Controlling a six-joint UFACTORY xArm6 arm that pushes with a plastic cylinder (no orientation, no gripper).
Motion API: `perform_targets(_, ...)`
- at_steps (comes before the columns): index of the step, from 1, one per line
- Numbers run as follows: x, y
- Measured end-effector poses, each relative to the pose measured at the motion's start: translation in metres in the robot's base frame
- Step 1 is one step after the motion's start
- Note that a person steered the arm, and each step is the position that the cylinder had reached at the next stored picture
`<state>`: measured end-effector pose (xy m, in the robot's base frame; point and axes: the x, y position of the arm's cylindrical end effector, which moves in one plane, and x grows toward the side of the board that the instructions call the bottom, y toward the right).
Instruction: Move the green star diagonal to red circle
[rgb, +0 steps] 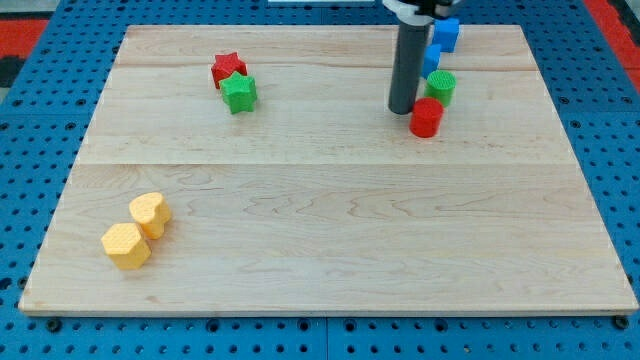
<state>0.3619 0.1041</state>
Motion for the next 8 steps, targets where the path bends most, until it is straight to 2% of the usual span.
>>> perform_targets(1, 0.011, -0.008)
perform_targets(3, 0.023, 0.023)
perform_targets(4, 0.024, -0.017)
perform_targets(6, 0.031, -0.244)
perform_targets(7, -0.003, -0.281)
perform_targets(8, -0.044, -0.272)
